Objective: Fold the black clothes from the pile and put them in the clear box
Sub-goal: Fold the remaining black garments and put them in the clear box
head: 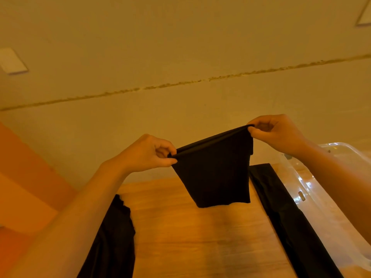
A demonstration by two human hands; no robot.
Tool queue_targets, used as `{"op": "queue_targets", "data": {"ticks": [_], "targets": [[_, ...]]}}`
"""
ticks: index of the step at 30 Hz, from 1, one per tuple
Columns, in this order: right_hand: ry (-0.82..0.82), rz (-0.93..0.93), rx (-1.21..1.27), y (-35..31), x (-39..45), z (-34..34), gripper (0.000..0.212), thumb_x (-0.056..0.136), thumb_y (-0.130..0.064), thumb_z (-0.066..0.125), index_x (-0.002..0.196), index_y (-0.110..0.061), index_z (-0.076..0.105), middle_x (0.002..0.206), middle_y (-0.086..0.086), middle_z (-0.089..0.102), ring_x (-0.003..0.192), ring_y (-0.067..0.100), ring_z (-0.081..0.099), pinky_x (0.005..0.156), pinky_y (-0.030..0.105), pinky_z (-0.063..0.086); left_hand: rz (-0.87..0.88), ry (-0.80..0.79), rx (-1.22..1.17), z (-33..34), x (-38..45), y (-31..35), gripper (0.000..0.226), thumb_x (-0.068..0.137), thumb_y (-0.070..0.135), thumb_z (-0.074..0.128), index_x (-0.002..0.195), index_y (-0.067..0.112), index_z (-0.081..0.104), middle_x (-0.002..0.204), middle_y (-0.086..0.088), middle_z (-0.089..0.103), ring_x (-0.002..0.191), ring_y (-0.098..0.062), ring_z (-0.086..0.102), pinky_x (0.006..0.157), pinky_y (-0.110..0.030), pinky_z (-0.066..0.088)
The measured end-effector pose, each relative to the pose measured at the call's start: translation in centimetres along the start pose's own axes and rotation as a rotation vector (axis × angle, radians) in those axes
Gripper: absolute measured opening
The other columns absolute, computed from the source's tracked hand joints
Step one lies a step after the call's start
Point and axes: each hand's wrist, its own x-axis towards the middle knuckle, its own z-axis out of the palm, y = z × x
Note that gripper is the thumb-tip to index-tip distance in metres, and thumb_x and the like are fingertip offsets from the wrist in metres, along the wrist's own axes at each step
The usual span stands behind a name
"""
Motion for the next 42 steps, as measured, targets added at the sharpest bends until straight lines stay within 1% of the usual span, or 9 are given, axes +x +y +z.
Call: {"op": "queue_targets", "data": {"ticks": [4,10,16,20,26,31,35,39,42], "targets": [[-0.041,-0.007,-0.061,0.4,0.2,-0.5,0.014,0.091,-0.011,0.061,0.097,-0.020,0.069,0.090,-0.013,0.068,0.081,-0.010,0.063,0.073,0.003,0.046,0.016,0.016,-0.110,-0.4,-0.3,0.2,0.021,0.068,0.036,0.078,0.079,0.019,0.074,0.079,0.003,0.072,0.075,-0.013,0.069,0.079,-0.029,0.055],[-0.089,0.002,-0.069,0.7,0.9,-0.8,0.017,0.091,-0.014,0.062,0.089,-0.030,0.068,0.085,-0.017,0.071,0.081,-0.006,0.065,0.072,0.003,0.045,0.060,0.079,-0.117,-1.7,0.4,0.0,0.022,0.066,0.050,0.072,0.077,0.031,0.071,0.078,0.006,0.070,0.076,-0.020,0.063,0.073,-0.036,0.050],[-0.168,0.094,-0.121,1.5,3.8,-0.3,0.013,0.093,-0.017,0.059,0.094,-0.021,0.071,0.084,-0.003,0.073,0.075,-0.006,0.063,0.066,0.001,0.042,0.104,0.161,-0.183,-3.3,2.3,-0.2,0.019,0.069,0.042,0.074,0.072,0.024,0.070,0.077,0.004,0.067,0.073,-0.007,0.059,0.072,-0.024,0.042],[-0.201,0.167,-0.156,2.1,6.1,0.0,0.016,0.095,-0.021,0.057,0.104,-0.017,0.070,0.086,-0.003,0.072,0.076,0.000,0.064,0.066,0.010,0.044,0.114,0.226,-0.271,-3.9,4.0,-0.8,0.017,0.072,0.032,0.075,0.076,0.016,0.071,0.079,0.001,0.068,0.077,-0.017,0.063,0.072,-0.029,0.051],[-0.061,0.073,-0.240,1.0,8.4,0.7,0.020,0.097,-0.021,0.054,0.109,-0.016,0.069,0.091,-0.001,0.068,0.086,0.009,0.059,0.079,0.022,0.041,0.043,0.302,0.074,-4.0,6.9,-3.6,0.018,0.083,0.032,0.070,0.079,0.015,0.065,0.066,0.005,0.064,0.061,-0.005,0.062,0.064,-0.023,0.046],[0.041,0.020,-0.152,0.8,6.6,1.3,0.021,0.094,-0.022,0.059,0.111,-0.016,0.069,0.098,-0.008,0.066,0.081,-0.004,0.059,0.074,0.008,0.041,0.064,0.424,-0.135,-3.6,5.9,-3.2,0.018,0.075,0.020,0.080,0.078,0.006,0.069,0.070,-0.003,0.070,0.065,-0.008,0.067,0.067,-0.015,0.052],[-0.125,0.050,-0.080,3.4,1.1,3.1,0.016,0.090,-0.018,0.064,0.102,-0.027,0.067,0.094,-0.017,0.065,0.081,-0.017,0.058,0.071,0.000,0.042,0.031,0.314,-0.045,0.6,2.2,-5.6,0.013,0.072,0.020,0.081,0.071,0.018,0.068,0.068,0.013,0.066,0.065,0.003,0.059,0.062,-0.008,0.043],[-0.277,0.056,-0.198,9.0,-6.5,7.8,0.023,0.085,-0.019,0.070,0.107,-0.026,0.067,0.094,-0.026,0.059,0.088,-0.015,0.058,0.083,0.018,0.052,0.102,0.161,0.261,9.1,-3.5,-9.3,0.015,0.070,0.017,0.083,0.072,0.017,0.068,0.059,0.019,0.050,0.069,-0.006,0.048,0.069,-0.012,0.035],[-0.418,0.064,-0.276,12.5,-13.0,11.2,0.022,0.087,-0.034,0.064,0.108,-0.032,0.063,0.104,-0.020,0.061,0.091,-0.014,0.055,0.089,0.021,0.051,0.164,0.114,0.335,15.7,-7.9,-11.3,0.015,0.079,0.023,0.074,0.072,0.022,0.062,0.054,0.009,0.050,0.053,-0.015,0.051,0.070,-0.008,0.022]]}}
